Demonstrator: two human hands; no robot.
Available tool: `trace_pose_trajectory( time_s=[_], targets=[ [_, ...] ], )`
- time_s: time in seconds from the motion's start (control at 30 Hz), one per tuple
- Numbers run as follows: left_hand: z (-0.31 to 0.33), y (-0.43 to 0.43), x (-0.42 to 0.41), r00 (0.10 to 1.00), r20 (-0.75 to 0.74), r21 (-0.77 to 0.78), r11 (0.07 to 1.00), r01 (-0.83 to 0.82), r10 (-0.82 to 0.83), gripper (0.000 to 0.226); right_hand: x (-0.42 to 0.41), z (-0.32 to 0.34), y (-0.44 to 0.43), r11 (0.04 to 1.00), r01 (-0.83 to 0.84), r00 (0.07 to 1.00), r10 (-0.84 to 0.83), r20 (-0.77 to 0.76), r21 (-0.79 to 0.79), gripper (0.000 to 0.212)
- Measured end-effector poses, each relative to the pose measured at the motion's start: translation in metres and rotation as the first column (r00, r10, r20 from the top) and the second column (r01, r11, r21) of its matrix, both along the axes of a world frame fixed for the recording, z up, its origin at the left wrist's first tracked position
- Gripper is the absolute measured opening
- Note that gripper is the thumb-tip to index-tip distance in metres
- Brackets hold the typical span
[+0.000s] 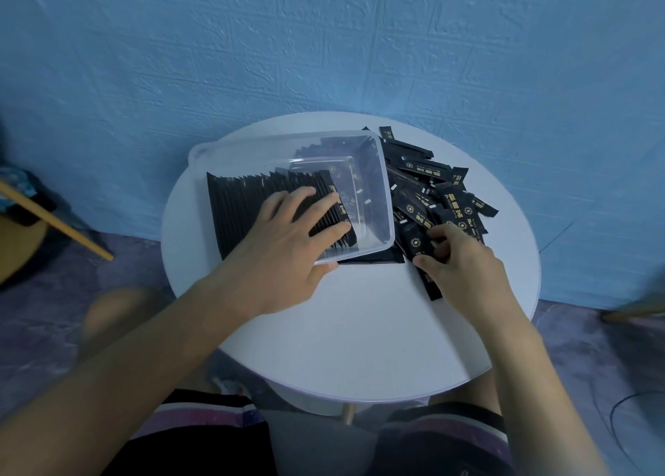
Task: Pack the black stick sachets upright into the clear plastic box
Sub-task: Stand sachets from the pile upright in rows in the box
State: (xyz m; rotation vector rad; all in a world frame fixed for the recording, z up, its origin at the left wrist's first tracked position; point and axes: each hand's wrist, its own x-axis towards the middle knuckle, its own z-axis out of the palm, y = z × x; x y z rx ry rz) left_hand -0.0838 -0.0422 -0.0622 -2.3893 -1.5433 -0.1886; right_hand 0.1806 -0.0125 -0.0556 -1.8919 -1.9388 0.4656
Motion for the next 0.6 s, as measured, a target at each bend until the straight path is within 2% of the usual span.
trace_pose_trajectory(
  time_s=[0.1, 0.27, 0.33, 0.4, 0.47, 0.53, 0.6],
  targets=[
    [-0.001, 0.000, -0.001, 1.000, 0.006, 0.009, 1.000, 0.002, -0.002, 0.053, -0.003, 0.001, 0.002, 0.999, -0.007, 0.999, 0.006, -0.033, -0.044, 0.036],
    [-0.001, 0.000, 0.000, 1.000, 0.008, 0.006, 1.000, 0.005, -0.005, 0.054, 0.001, 0.003, 0.002, 0.995, -0.050, 0.990, 0.039, -0.139, -0.081, 0.012],
    [-0.001, 0.000, 0.000, 1.000, 0.009, 0.009, 1.000, 0.007, -0.008, 0.054, 0.004, 0.008, 0.002, 0.998, -0.035, 0.962, 0.022, -0.271, -0.045, 0.017],
    [-0.001, -0.001, 0.000, 1.000, 0.005, 0.016, 1.000, 0.009, -0.009, 0.054, 0.002, 0.022, 0.000, 0.998, 0.026, 0.884, 0.005, -0.467, 0.061, 0.019],
    [-0.002, -0.001, 0.001, 1.000, 0.008, 0.022, 1.000, 0.009, -0.009, 0.054, -0.009, 0.042, -0.004, 0.989, 0.039, 0.808, 0.053, -0.586, 0.143, 0.019],
    [-0.002, -0.001, 0.002, 1.000, 0.009, 0.025, 1.000, 0.004, -0.004, 0.053, -0.029, 0.060, -0.009, 0.974, -0.039, 0.823, 0.157, -0.546, 0.222, 0.017],
    [-0.002, -0.001, 0.003, 1.000, 0.009, 0.028, 1.000, -0.004, 0.003, 0.053, -0.050, 0.068, -0.011, 0.942, -0.120, 0.895, 0.239, -0.377, 0.313, 0.015]
  ],
)
